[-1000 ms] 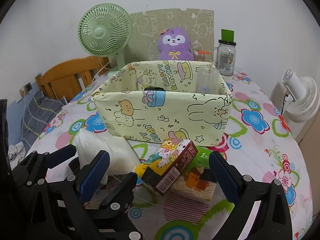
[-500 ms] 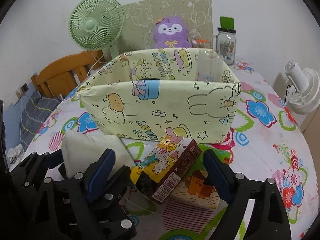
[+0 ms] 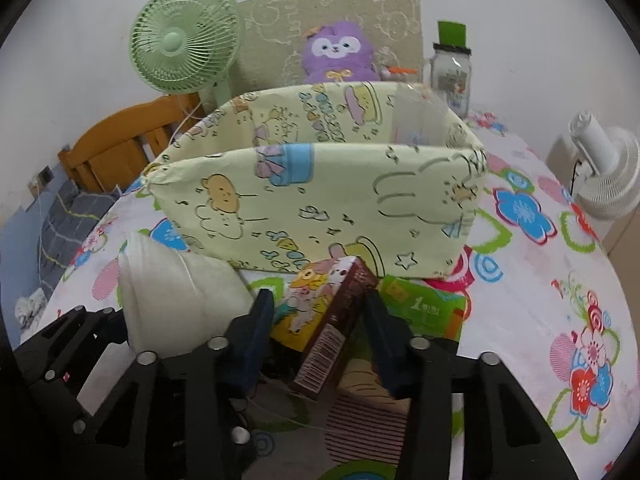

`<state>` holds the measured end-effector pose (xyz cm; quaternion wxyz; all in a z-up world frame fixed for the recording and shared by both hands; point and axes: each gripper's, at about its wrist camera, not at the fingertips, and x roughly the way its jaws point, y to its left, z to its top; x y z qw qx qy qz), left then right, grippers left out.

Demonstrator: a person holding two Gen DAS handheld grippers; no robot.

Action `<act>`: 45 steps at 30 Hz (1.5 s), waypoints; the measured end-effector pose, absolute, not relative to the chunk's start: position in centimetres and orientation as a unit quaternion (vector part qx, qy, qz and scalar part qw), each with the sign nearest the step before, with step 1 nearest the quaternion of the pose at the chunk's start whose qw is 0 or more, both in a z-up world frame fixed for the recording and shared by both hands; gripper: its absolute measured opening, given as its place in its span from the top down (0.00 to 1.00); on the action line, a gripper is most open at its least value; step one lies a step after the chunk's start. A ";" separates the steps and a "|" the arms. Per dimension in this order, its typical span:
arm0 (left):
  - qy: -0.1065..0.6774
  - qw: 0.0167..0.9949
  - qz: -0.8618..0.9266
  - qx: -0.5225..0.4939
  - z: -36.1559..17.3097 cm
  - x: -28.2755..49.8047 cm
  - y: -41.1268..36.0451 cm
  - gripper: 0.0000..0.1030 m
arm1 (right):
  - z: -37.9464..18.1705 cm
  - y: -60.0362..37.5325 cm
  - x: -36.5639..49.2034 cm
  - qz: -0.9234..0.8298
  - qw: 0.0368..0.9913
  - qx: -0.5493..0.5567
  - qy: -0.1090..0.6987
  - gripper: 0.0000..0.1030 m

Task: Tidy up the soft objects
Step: 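Grasp the white gloves with the left tool while the right tool grasps the brown snack box, then carry the white gloves and brown snack box with both tools toward the fabric box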

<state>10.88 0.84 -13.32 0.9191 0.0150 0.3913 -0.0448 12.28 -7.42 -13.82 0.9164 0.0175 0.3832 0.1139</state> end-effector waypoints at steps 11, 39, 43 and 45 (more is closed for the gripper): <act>0.375 0.926 -0.048 0.026 -12.4 10.0 0.1 0.53 | -13.5 -7.9 11.9 0.107 0.920 0.018 0.377 0.77; 0.327 0.942 -0.059 0.046 -8.4 6.3 -1.9 0.58 | -9.4 -9.3 7.6 0.097 0.940 0.009 0.326 0.81; 0.320 0.944 -0.060 0.047 -7.9 5.9 -2.0 0.58 | -8.8 -9.5 7.2 0.096 0.942 0.009 0.321 0.81; 0.319 0.945 -0.061 0.047 -7.7 5.6 -2.1 0.58 | -8.6 -9.6 7.0 0.095 0.944 0.009 0.317 0.81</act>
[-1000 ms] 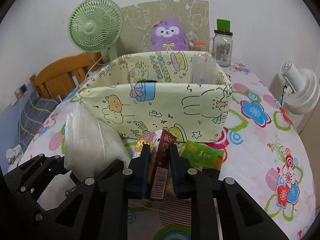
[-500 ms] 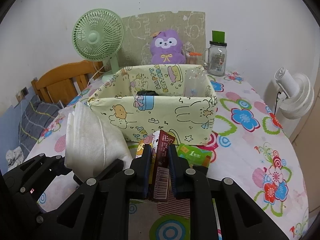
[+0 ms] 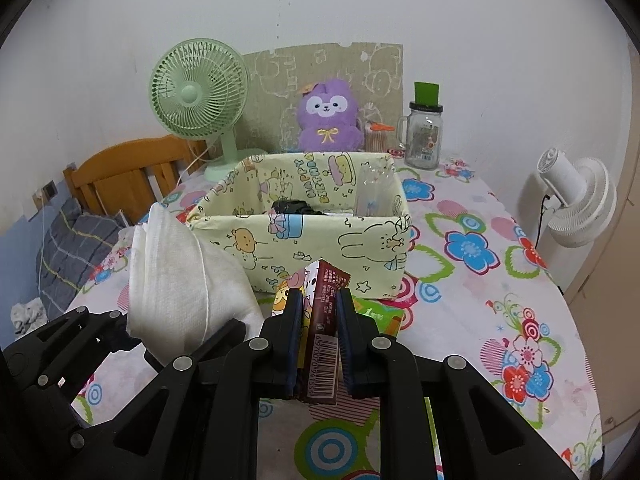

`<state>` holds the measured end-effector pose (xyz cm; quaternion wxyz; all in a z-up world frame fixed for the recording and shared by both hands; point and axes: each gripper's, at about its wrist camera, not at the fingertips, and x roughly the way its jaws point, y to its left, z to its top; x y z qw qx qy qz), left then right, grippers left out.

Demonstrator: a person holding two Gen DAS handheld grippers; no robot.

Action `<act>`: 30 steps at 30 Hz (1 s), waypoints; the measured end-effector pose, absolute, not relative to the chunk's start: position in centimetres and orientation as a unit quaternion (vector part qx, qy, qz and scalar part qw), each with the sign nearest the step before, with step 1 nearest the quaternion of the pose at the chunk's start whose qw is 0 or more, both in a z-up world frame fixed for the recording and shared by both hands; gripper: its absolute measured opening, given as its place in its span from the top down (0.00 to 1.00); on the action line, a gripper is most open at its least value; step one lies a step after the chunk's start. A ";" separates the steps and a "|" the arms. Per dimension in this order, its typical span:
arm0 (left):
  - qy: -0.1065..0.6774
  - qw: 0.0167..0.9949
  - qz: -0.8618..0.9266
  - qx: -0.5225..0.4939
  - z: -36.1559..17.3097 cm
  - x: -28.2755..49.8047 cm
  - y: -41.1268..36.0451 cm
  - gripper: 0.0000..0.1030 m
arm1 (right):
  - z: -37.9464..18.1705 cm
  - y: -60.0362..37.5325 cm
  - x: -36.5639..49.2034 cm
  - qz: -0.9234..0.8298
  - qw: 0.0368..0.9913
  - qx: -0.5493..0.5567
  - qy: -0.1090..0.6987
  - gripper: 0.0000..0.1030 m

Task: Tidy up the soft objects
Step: 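Carry the white gloves and brown snack box with both tools toward the fabric box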

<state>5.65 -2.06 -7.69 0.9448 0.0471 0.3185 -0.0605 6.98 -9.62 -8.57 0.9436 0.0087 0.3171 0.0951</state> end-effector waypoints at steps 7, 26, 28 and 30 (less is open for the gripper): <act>0.307 0.948 -0.064 0.049 -6.5 5.1 -2.3 0.58 | -7.6 -9.9 6.4 0.093 0.946 0.010 0.310 0.81; 0.276 0.957 -0.069 0.050 -3.4 4.2 -2.7 0.56 | -4.1 -10.4 5.1 0.090 0.957 0.007 0.277 0.81; 0.274 0.958 -0.070 0.050 -3.1 4.1 -2.7 0.56 | -3.8 -10.5 5.0 0.090 0.958 0.007 0.274 0.81; 0.272 0.959 -0.070 0.050 -2.8 4.1 -2.8 0.56 | -3.5 -10.5 4.9 0.090 0.958 0.007 0.271 0.81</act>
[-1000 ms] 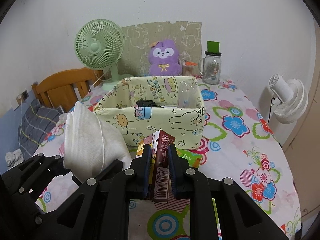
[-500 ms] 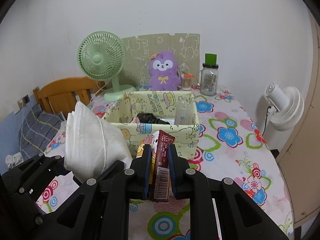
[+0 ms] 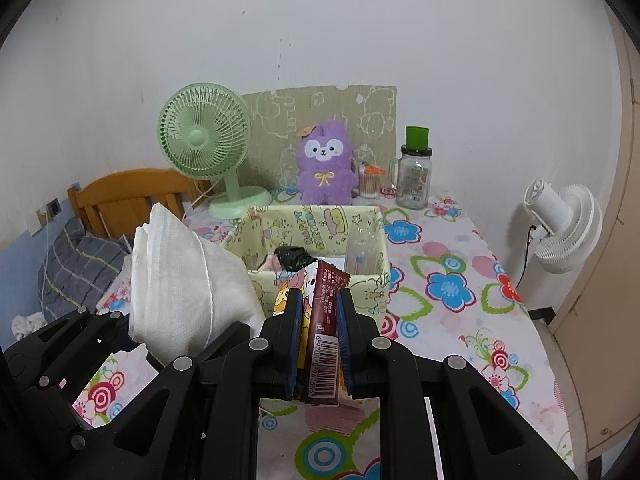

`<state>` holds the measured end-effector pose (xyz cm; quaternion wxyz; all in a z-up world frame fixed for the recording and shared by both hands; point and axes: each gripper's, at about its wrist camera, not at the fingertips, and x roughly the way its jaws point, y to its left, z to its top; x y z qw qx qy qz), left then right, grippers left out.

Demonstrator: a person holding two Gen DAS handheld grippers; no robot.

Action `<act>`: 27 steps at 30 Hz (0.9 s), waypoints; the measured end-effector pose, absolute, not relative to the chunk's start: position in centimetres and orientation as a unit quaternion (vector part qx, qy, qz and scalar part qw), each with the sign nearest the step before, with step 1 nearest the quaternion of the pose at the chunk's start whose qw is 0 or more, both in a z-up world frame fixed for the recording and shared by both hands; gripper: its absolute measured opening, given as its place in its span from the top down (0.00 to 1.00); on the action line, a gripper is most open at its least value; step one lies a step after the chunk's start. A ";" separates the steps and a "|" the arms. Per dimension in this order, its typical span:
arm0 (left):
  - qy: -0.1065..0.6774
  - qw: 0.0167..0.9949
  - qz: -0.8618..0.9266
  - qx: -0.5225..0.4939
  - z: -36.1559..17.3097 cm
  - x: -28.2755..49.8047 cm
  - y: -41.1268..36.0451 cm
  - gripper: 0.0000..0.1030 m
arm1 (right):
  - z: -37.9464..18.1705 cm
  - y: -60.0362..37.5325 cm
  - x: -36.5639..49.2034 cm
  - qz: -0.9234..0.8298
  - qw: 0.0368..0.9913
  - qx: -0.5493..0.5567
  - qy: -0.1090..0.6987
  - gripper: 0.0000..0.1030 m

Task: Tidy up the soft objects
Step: 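Carry the white gloves and brown snack box with both tools toward the fabric box, then drop the white gloves into the fabric box while the right tool holds the snack box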

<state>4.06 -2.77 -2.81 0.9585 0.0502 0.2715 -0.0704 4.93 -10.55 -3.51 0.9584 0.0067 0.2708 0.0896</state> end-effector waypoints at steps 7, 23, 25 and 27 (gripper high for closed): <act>0.263 0.960 -0.079 0.048 -2.0 4.1 -2.9 0.53 | -2.5 -10.6 4.9 0.089 0.961 0.006 0.261 0.81; 0.262 0.960 -0.089 0.041 -1.2 6.0 -2.9 0.51 | -1.8 -10.7 6.3 0.090 0.961 0.009 0.261 0.81; 0.261 0.960 -0.092 0.039 -1.1 6.5 -2.9 0.52 | -1.6 -10.7 6.7 0.090 0.962 0.010 0.259 0.81; 0.265 0.959 -0.095 0.036 -1.3 7.2 -2.9 0.55 | -1.4 -10.7 7.3 0.090 0.962 0.010 0.258 0.81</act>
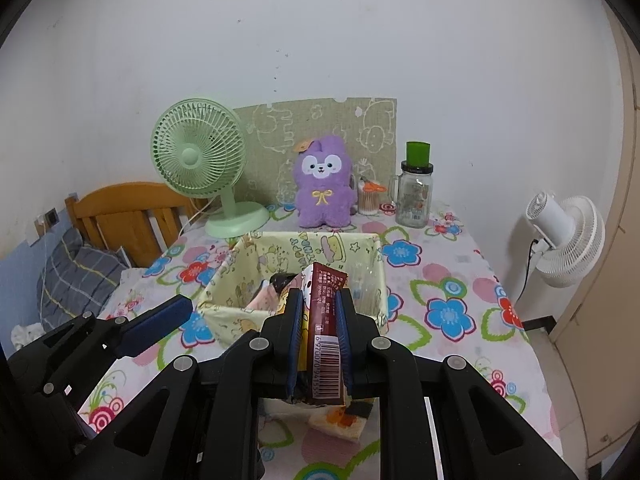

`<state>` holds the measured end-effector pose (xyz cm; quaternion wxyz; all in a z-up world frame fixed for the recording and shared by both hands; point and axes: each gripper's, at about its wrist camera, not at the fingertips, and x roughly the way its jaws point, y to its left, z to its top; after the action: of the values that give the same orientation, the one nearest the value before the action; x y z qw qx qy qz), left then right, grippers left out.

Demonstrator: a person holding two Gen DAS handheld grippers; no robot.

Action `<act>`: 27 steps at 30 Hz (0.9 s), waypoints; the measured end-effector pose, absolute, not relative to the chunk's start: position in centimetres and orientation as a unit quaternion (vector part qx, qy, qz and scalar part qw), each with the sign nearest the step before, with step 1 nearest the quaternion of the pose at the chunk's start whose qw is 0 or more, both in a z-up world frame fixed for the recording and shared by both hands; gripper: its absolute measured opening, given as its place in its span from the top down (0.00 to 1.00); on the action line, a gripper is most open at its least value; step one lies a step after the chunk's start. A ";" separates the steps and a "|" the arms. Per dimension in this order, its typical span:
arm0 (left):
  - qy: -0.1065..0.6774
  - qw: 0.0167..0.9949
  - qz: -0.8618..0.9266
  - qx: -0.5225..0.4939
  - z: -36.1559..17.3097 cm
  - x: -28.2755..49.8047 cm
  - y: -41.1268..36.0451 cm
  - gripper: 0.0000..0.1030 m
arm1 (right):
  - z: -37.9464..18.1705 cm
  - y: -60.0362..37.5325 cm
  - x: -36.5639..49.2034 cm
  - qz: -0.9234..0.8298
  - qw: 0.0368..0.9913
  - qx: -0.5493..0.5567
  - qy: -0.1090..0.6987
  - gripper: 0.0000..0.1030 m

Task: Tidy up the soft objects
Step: 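Drop the white gloves into the fabric box while the right tool holds the snack box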

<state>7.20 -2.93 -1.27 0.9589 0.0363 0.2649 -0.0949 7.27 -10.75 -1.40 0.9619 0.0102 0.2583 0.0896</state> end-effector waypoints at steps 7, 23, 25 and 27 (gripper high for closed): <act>0.277 0.955 -0.098 0.037 -2.0 9.2 -3.0 0.57 | -2.1 -10.8 9.6 0.088 0.959 0.012 0.270 0.81; 0.286 0.953 -0.092 0.028 -2.5 12.5 -2.6 0.58 | -2.7 -10.5 13.1 0.088 0.956 0.013 0.280 0.81; 0.287 0.953 -0.091 0.026 -2.6 12.9 -2.4 0.58 | -2.7 -10.5 13.2 0.088 0.956 0.013 0.280 0.81; 0.288 0.953 -0.089 0.024 -2.7 13.3 -2.3 0.58 | -2.7 -10.3 13.9 0.089 0.955 0.012 0.282 0.81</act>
<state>13.28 -2.32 -2.74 0.9531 0.0238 0.2885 -0.0888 13.90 -10.32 -2.69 0.9551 0.0124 0.2822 0.0892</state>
